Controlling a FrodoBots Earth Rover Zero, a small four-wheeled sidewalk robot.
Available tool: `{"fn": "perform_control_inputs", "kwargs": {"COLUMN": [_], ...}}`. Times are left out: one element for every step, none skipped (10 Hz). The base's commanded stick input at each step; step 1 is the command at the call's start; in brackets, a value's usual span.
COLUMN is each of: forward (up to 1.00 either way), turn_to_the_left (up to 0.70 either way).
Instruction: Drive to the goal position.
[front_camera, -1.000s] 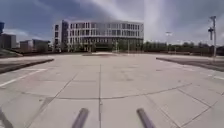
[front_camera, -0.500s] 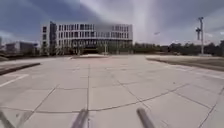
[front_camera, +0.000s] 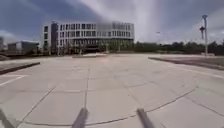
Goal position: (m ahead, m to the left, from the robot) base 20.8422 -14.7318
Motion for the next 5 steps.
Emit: {"fn": "perform_control_inputs", "kwargs": {"forward": [0.50, 0.50, 0.50, 0.50, 0.50], "turn_to_the_left": [0.00, 0.00, 0.00, 0.00, 0.00]}}
